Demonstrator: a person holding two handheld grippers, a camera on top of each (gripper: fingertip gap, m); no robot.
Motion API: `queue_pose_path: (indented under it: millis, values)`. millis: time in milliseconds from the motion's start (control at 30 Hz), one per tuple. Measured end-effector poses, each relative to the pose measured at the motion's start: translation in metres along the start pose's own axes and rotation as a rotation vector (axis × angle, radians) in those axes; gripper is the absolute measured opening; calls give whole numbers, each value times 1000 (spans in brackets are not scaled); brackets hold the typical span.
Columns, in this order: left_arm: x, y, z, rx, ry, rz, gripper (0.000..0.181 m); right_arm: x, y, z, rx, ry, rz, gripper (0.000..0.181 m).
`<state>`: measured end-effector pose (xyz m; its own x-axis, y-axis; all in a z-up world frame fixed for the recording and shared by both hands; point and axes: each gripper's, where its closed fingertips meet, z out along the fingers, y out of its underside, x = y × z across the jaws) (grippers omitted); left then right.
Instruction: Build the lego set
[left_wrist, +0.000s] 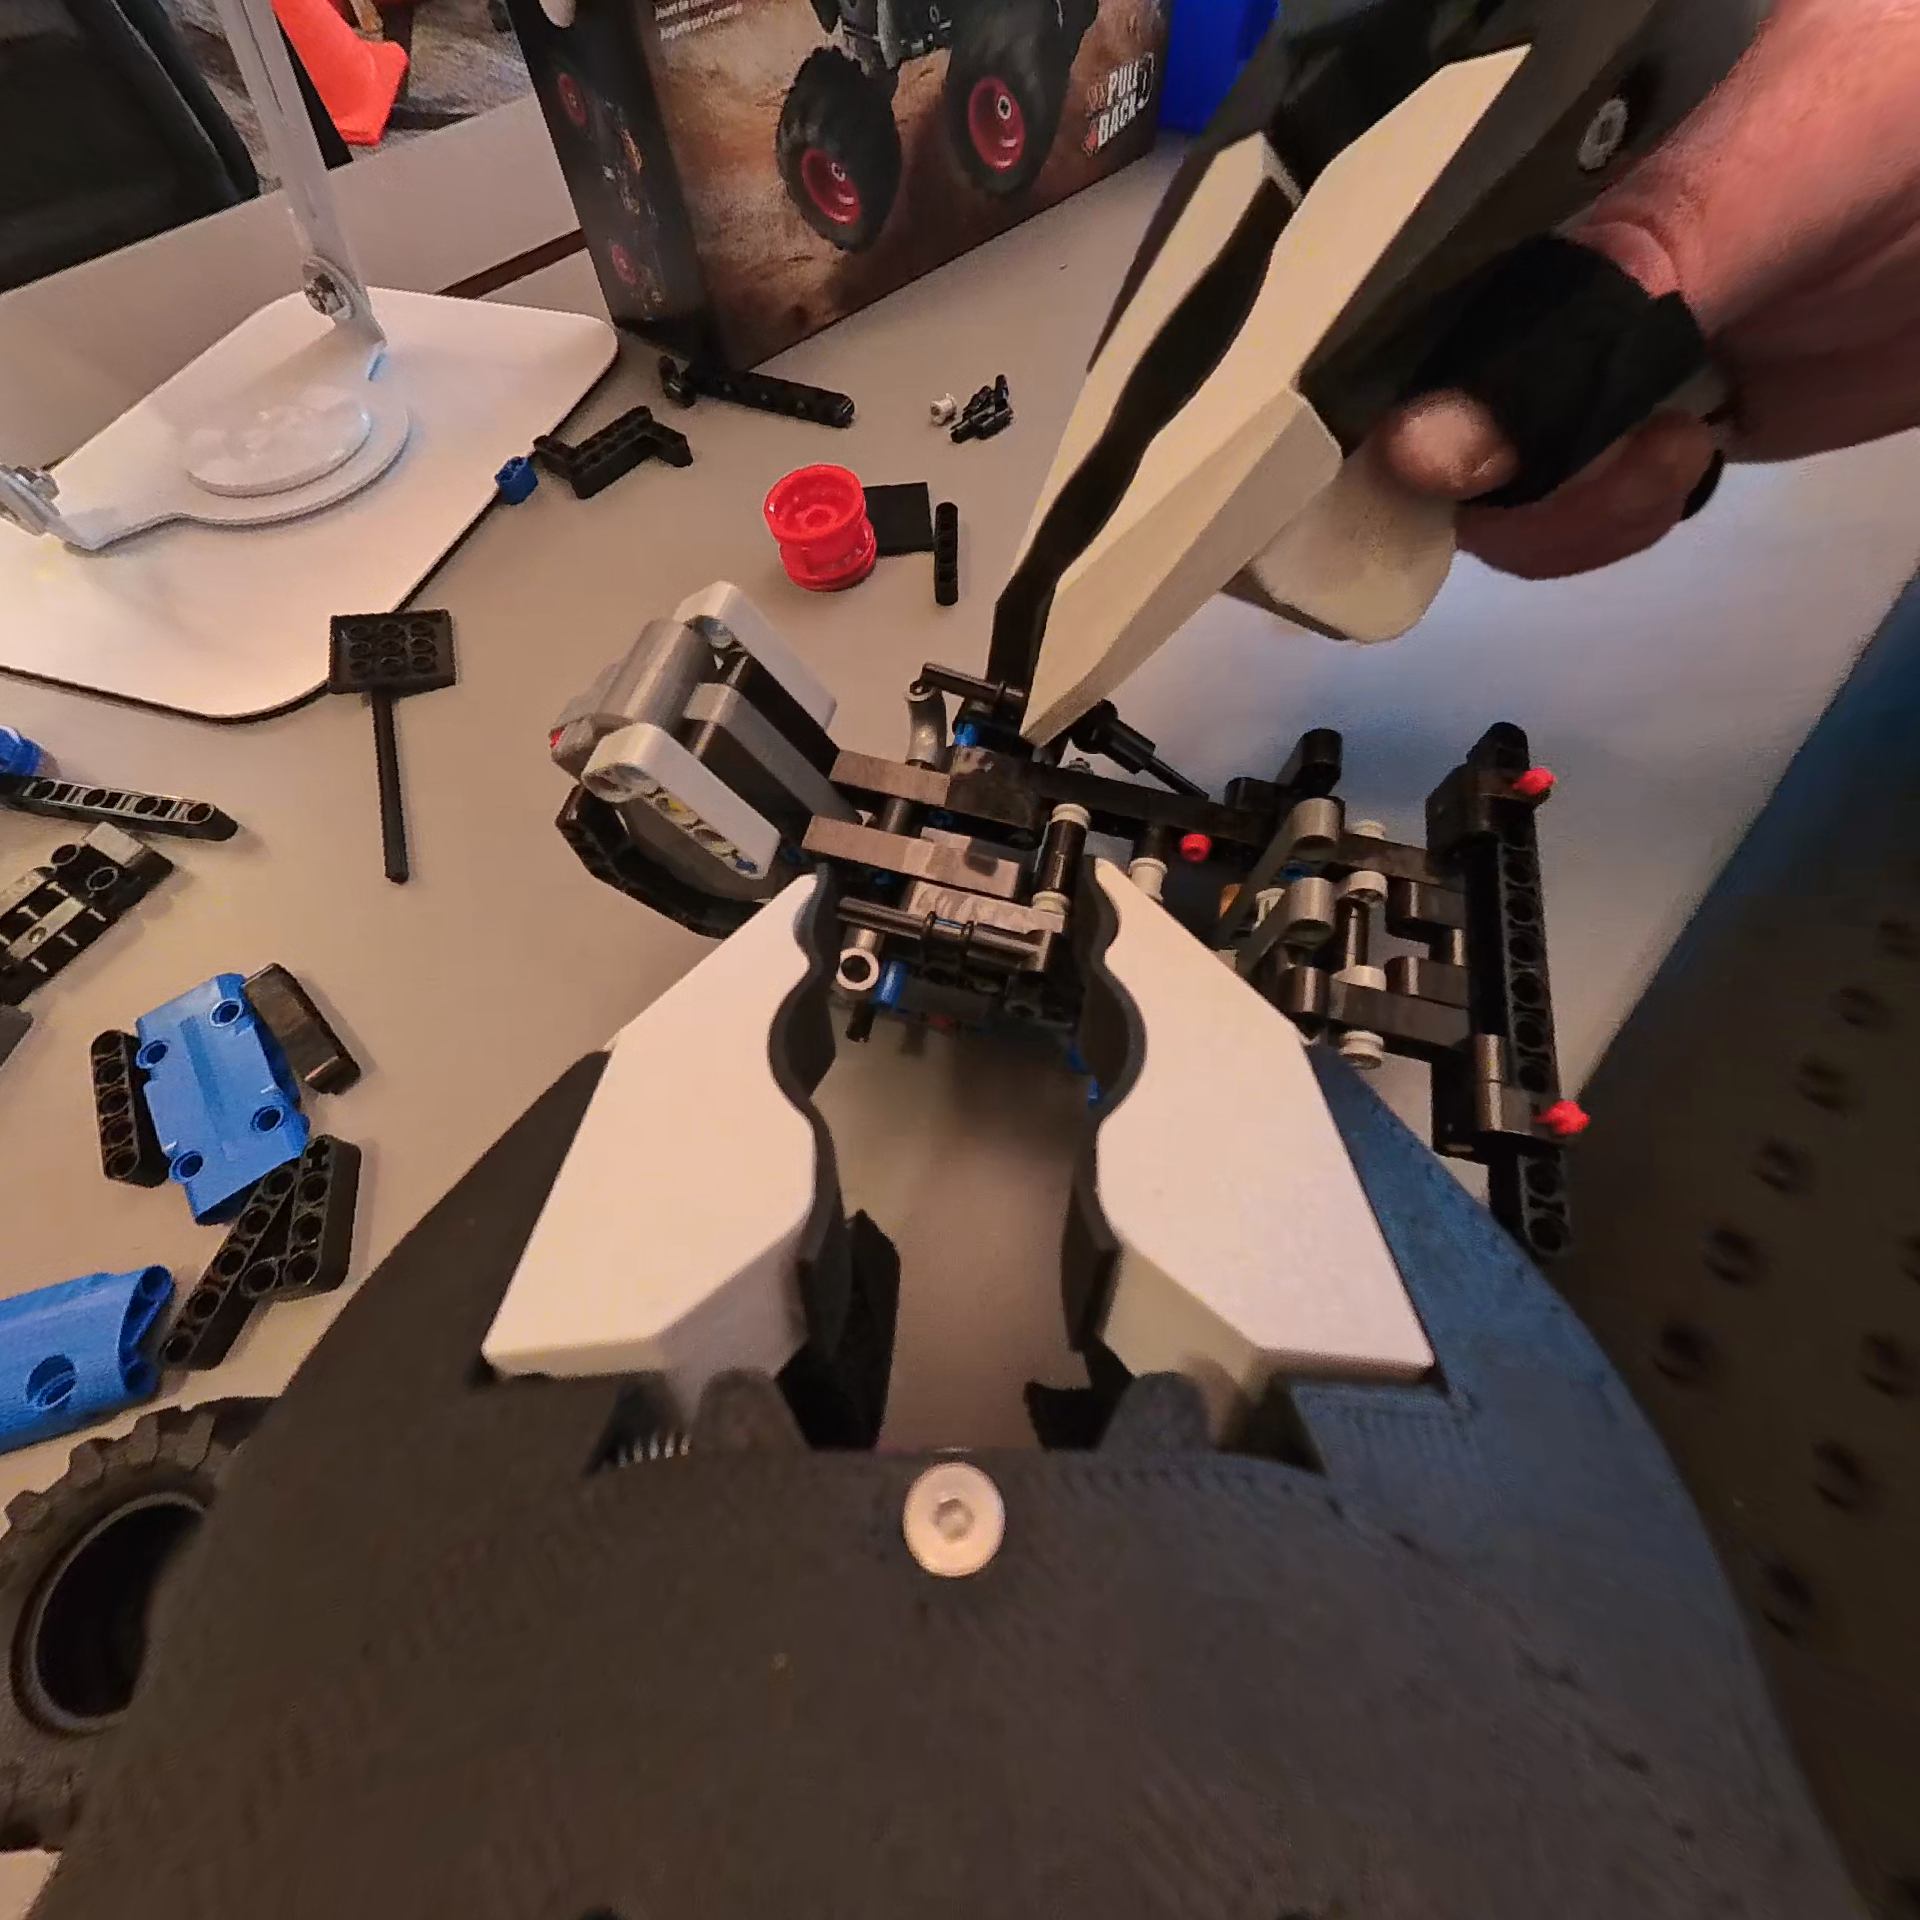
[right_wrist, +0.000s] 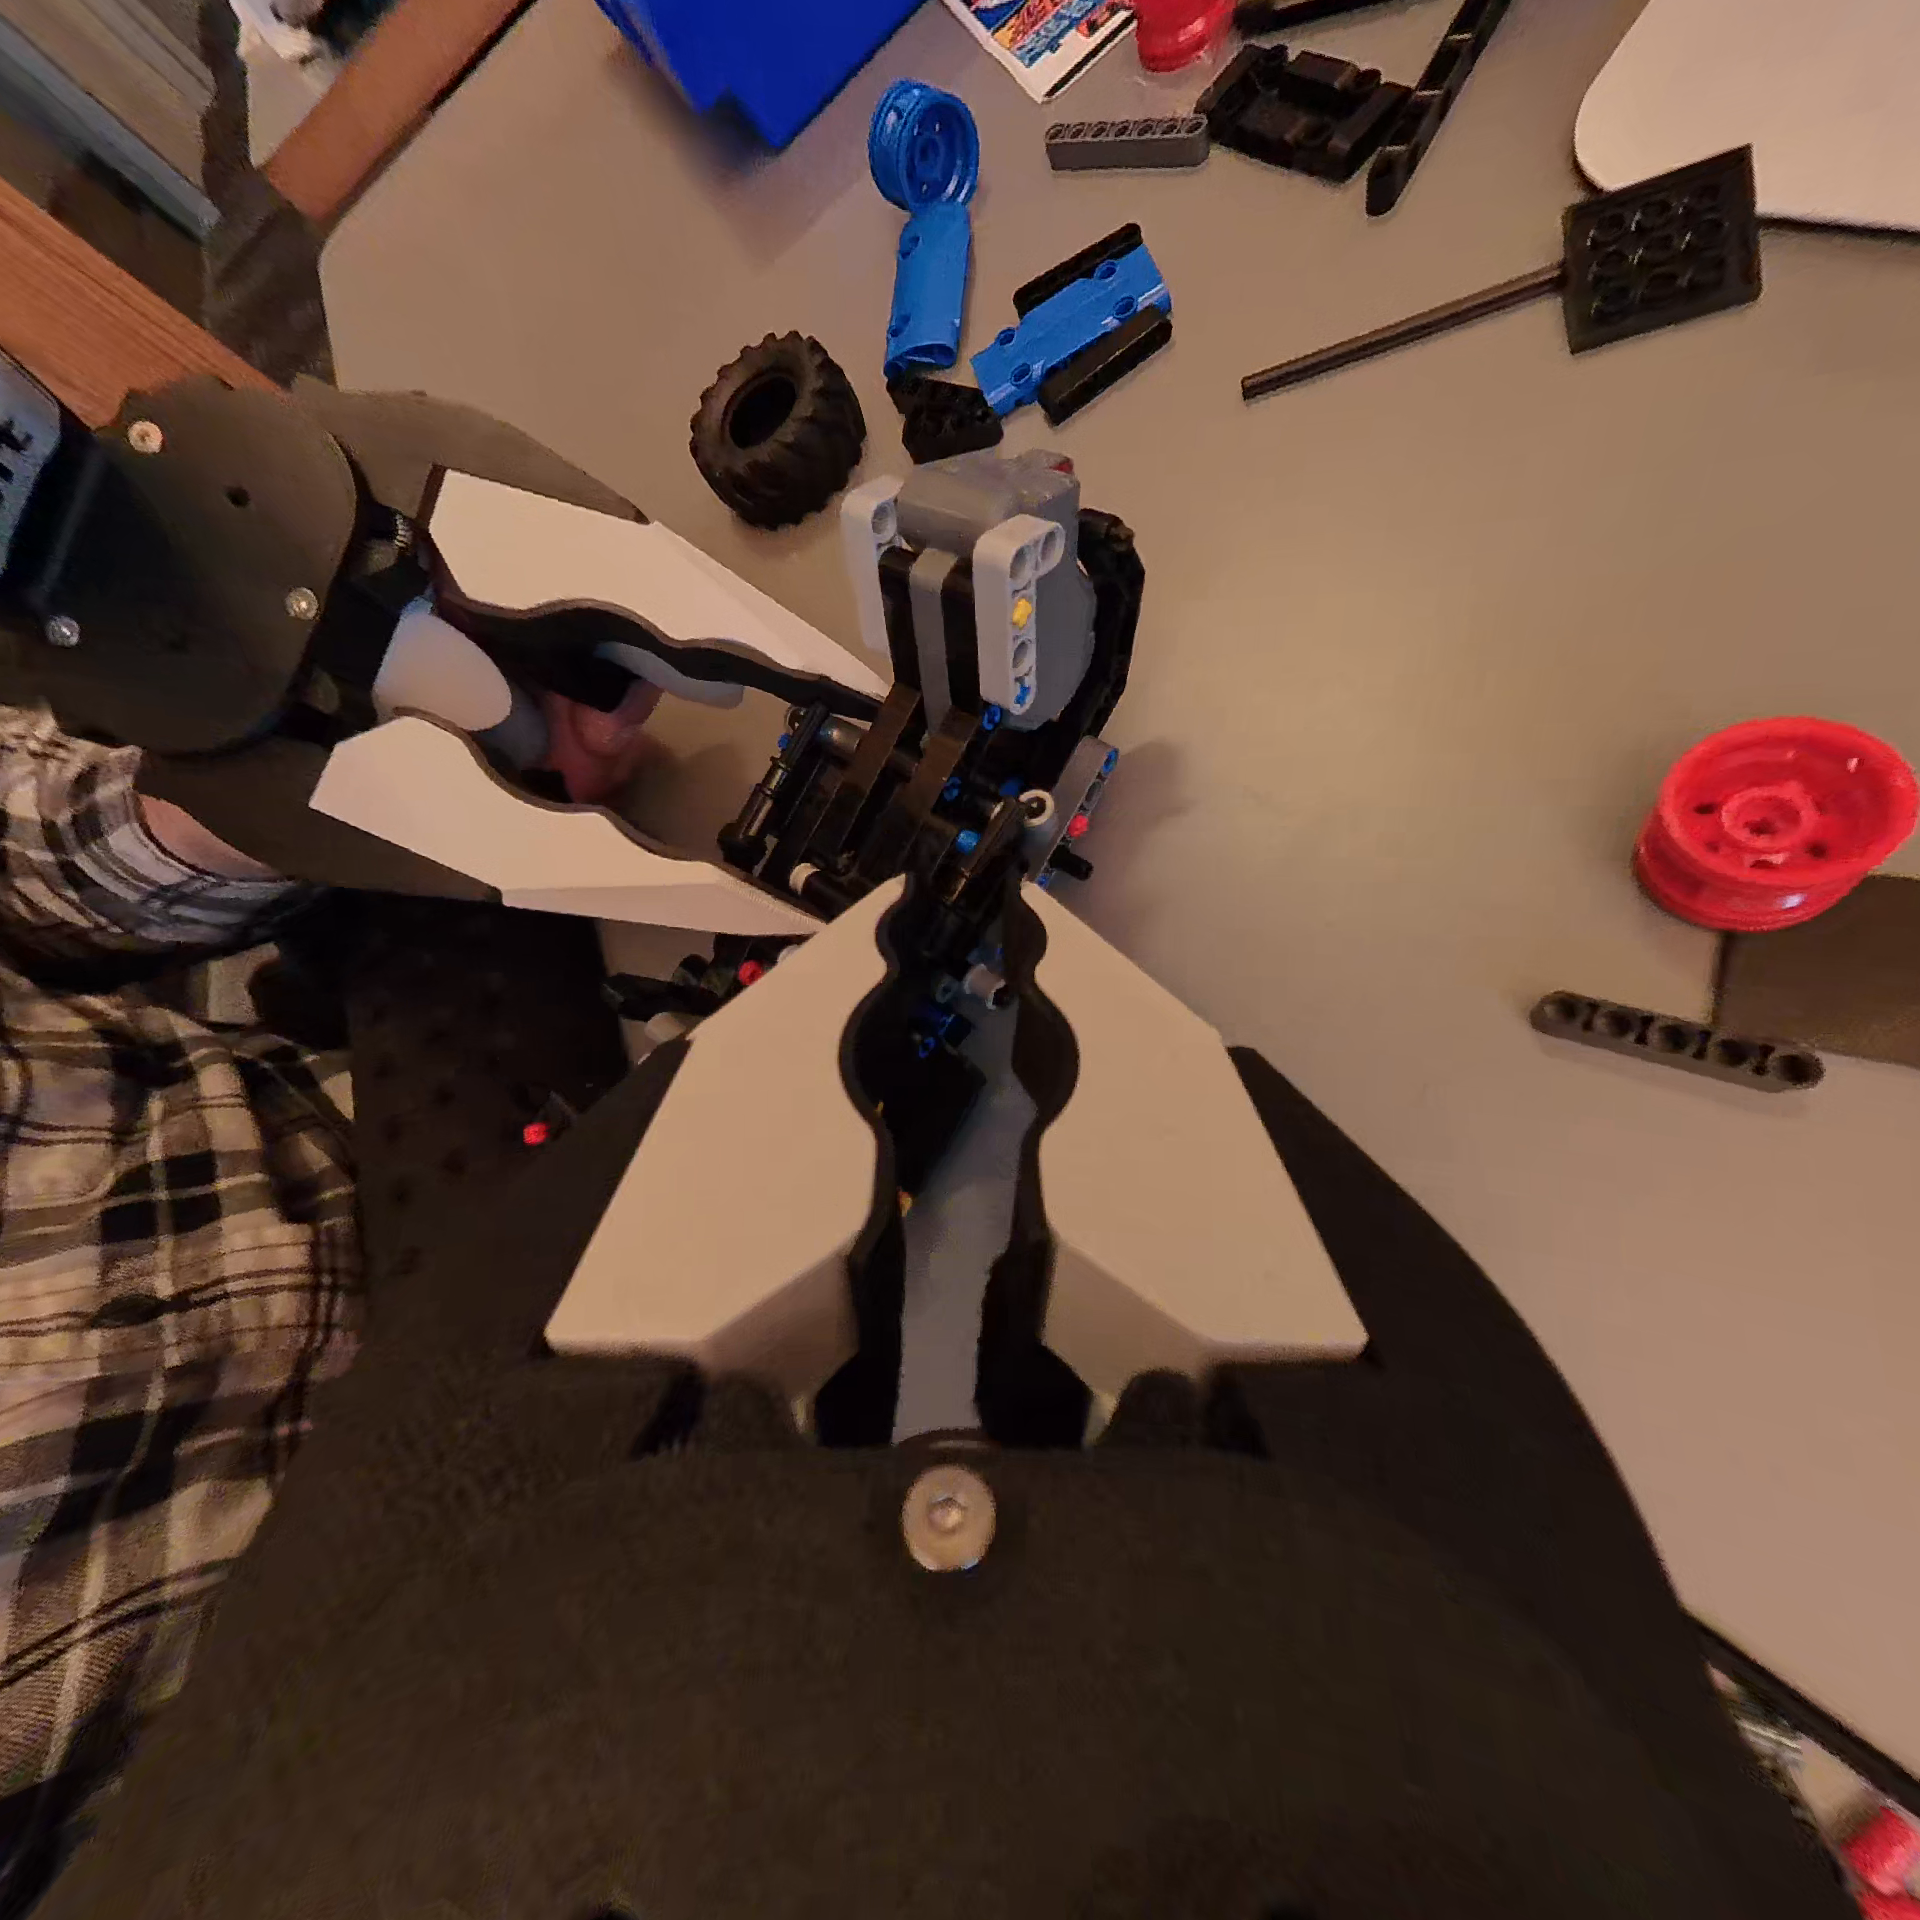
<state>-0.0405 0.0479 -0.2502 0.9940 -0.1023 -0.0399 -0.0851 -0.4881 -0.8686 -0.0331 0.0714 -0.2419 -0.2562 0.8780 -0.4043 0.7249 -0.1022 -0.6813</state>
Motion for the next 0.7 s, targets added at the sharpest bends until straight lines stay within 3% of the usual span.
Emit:
queue_pose_path:
  millis: [133, 333, 567, 700]
  values:
    - [1, 0, 0, -2, 0, 3, 43, -5, -2, 2, -26, 13, -77, 10]
    - [-1, 0, 1, 1, -6, 9, 43, -5, -1, 1, 21, -81, 28, 18]
    - [0, -1, 1, 4, 0, 5, 44, -7, 3, -5, 10, -113, 51, 8]
    - [-1, 0, 1, 3, -7, 6, 43, -7, 2, -3, 44, -158, 176, 8]
